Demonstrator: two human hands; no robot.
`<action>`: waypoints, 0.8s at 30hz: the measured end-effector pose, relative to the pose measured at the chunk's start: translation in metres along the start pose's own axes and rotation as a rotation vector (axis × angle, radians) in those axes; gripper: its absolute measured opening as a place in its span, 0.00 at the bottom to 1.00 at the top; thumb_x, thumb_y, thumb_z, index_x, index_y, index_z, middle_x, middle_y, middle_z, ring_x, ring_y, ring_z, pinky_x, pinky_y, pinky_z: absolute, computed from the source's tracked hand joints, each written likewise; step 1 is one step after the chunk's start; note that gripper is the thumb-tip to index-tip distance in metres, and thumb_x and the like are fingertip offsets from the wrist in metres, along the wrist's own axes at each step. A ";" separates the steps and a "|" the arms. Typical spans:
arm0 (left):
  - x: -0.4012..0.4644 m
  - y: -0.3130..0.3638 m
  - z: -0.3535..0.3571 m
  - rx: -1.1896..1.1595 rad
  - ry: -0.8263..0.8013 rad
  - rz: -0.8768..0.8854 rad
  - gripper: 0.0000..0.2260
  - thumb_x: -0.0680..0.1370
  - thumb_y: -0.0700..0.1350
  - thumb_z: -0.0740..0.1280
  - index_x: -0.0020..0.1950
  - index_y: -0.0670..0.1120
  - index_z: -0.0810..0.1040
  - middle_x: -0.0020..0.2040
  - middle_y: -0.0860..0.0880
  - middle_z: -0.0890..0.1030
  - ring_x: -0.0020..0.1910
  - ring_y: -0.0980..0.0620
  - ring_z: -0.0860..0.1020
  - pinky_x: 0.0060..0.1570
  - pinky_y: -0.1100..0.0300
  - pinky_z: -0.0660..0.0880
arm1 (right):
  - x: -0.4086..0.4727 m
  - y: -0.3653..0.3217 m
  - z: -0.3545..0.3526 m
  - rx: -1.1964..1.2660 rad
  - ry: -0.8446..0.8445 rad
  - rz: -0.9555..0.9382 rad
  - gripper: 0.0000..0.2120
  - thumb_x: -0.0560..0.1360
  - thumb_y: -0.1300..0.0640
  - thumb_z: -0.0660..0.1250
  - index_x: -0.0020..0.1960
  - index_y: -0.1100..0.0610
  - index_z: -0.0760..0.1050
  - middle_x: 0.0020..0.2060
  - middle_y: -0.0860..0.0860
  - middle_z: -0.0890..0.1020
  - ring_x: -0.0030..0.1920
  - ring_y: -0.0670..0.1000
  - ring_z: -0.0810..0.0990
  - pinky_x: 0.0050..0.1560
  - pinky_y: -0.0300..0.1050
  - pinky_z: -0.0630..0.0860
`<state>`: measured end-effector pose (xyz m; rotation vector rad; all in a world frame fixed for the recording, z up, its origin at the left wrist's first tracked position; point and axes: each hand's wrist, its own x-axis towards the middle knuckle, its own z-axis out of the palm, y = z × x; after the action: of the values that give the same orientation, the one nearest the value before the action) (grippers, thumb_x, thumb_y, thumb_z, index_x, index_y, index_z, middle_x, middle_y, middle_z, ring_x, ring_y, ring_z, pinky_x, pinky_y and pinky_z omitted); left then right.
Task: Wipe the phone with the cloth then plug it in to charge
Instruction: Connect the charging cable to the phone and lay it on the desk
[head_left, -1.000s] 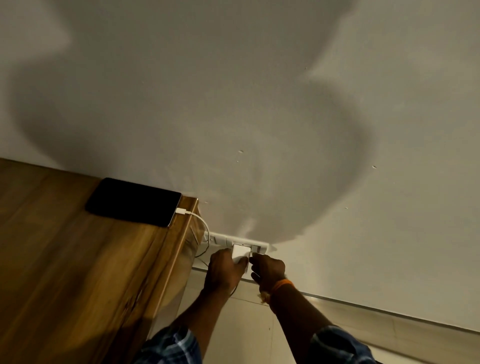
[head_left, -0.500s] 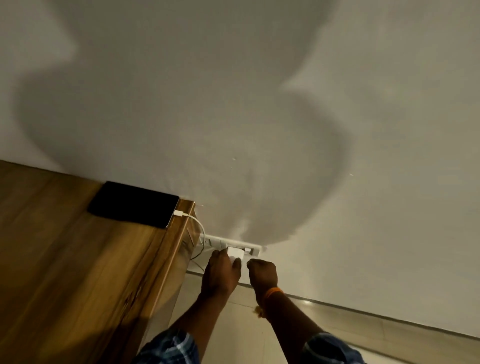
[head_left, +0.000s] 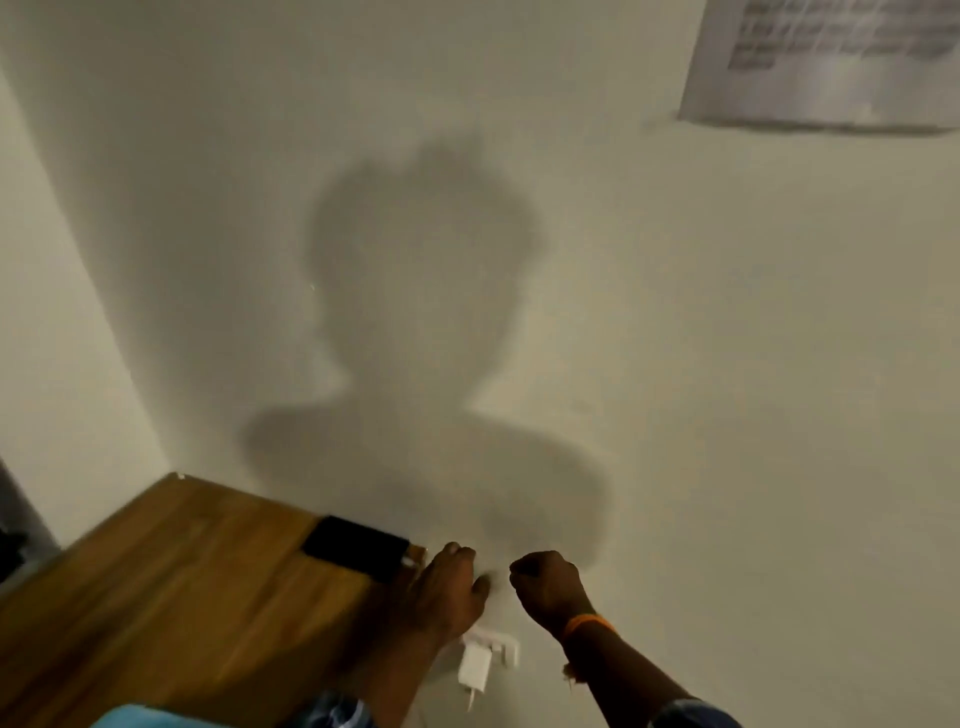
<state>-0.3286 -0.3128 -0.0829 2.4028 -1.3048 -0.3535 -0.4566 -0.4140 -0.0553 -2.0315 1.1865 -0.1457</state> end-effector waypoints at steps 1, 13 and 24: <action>-0.006 0.007 -0.028 -0.010 0.039 0.002 0.23 0.81 0.57 0.59 0.73 0.47 0.69 0.72 0.48 0.71 0.70 0.49 0.70 0.68 0.56 0.68 | -0.009 -0.018 -0.017 -0.022 0.008 -0.056 0.10 0.76 0.57 0.65 0.44 0.55 0.85 0.40 0.48 0.85 0.47 0.53 0.81 0.52 0.41 0.77; -0.183 0.060 -0.400 0.183 0.654 0.089 0.17 0.80 0.55 0.63 0.62 0.47 0.81 0.61 0.45 0.79 0.59 0.45 0.79 0.59 0.54 0.77 | -0.175 -0.252 -0.201 -0.182 0.402 -0.651 0.14 0.76 0.53 0.66 0.58 0.54 0.83 0.59 0.56 0.83 0.60 0.58 0.80 0.61 0.47 0.77; -0.306 0.016 -0.538 0.322 0.876 -0.093 0.23 0.80 0.58 0.61 0.68 0.44 0.75 0.67 0.45 0.76 0.64 0.44 0.76 0.63 0.48 0.75 | -0.275 -0.389 -0.212 -0.218 0.515 -0.918 0.17 0.78 0.50 0.64 0.64 0.53 0.79 0.62 0.54 0.79 0.63 0.55 0.78 0.59 0.49 0.76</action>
<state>-0.2928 0.0504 0.4175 2.3864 -0.8678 0.8594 -0.4342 -0.2085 0.4240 -2.6892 0.4447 -1.0699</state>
